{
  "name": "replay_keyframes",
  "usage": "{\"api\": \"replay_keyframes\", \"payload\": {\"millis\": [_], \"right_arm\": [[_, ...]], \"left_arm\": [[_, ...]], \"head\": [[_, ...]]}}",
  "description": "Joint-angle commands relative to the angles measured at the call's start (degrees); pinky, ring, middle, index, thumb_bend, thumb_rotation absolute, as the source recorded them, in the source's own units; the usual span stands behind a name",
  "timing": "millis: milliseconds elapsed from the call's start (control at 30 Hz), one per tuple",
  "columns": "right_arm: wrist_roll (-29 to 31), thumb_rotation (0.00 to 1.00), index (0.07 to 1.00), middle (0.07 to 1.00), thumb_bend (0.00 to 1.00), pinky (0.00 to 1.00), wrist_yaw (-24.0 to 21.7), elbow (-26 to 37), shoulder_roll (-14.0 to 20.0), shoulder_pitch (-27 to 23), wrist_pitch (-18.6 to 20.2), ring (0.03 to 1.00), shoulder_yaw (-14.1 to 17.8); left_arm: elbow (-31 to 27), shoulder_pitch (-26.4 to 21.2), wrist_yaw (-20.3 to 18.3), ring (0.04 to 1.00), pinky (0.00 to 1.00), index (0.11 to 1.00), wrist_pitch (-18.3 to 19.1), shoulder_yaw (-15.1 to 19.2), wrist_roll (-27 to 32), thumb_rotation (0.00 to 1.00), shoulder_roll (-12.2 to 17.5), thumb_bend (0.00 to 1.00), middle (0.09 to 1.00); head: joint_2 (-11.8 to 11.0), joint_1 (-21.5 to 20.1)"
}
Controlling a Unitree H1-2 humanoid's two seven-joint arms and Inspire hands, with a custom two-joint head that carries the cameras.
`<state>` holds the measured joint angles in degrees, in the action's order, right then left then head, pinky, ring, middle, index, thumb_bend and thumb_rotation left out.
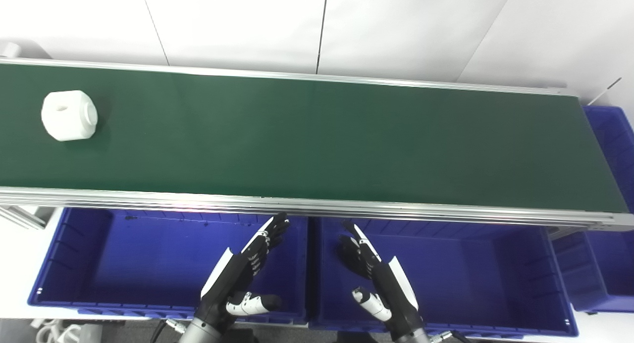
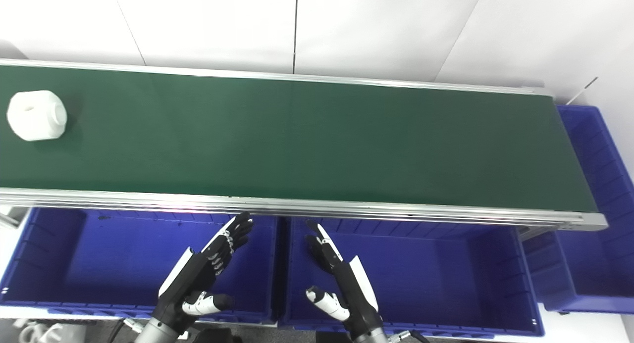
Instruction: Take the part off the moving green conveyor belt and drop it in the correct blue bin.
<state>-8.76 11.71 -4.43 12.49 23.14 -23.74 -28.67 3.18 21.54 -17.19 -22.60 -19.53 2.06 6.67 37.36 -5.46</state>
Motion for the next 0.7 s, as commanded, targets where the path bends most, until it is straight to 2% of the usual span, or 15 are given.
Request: {"api": "replay_keyframes", "payload": {"millis": [0, 100, 133, 233, 367, 533, 667], "right_arm": [[-0.05, 0.94, 0.972, 0.987, 0.96, 0.89, -0.29, 0.24, 0.5, -0.24, -3.19, 0.926, -0.39], [0.35, 0.94, 0.969, 0.989, 0.94, 0.89, 0.22, -1.41, 1.05, -0.84, -3.19, 0.928, -0.99], [0.53, 0.94, 0.969, 0.99, 0.94, 0.89, 0.35, -2.22, 1.22, -1.13, -3.19, 0.929, -1.17], [0.63, 0.95, 0.969, 0.987, 0.94, 0.88, 1.1, -4.32, 1.54, -1.99, -3.19, 0.919, -1.65], [1.88, 0.95, 0.96, 0.976, 0.95, 0.87, 1.02, -6.94, 1.66, -3.05, -3.19, 0.908, -1.75], [2.84, 0.94, 0.958, 0.974, 0.95, 0.87, 0.71, -9.24, 1.66, -4.01, -3.19, 0.904, -1.59], [2.73, 0.95, 0.956, 0.971, 0.93, 0.86, 1.13, -10.28, 1.97, -4.6, -3.19, 0.899, -1.76]], "left_arm": [[-0.06, -0.31, 0.03, 0.977, 0.97, 0.956, -2.95, -0.13, -0.41, 0.65, -0.63, 0.89, 0.961], [1.88, -0.94, -0.29, 0.969, 0.96, 0.952, -4.01, -0.44, -0.76, 0.64, -0.74, 0.89, 0.959], [3.09, -1.33, -0.41, 0.968, 0.96, 0.951, -4.18, -0.48, -0.71, 0.64, -0.91, 0.88, 0.958], [5.72, -2.25, -0.1, 0.953, 0.94, 0.937, -4.31, -0.57, -1.49, 0.64, -1.4, 0.89, 0.946], [7.94, -3.17, 0.4, 0.93, 0.91, 0.921, -4.31, -0.71, -2.59, 0.64, -2.04, 0.9, 0.926], [10.17, -4.3, 1.17, 0.914, 0.88, 0.91, -4.32, -0.93, -3.53, 0.65, -2.68, 0.9, 0.918], [11.06, -4.89, 1.79, 0.905, 0.86, 0.903, -4.32, -1.29, -4.06, 0.65, -2.91, 0.89, 0.912]], "head": [[-1.36, 1.09], [-3.49, 2.36], [-5.6, 2.87], [-8.41, 3.56], [-11.38, 4.87], [-13.92, 6.33], [-14.41, 7.53]]}}
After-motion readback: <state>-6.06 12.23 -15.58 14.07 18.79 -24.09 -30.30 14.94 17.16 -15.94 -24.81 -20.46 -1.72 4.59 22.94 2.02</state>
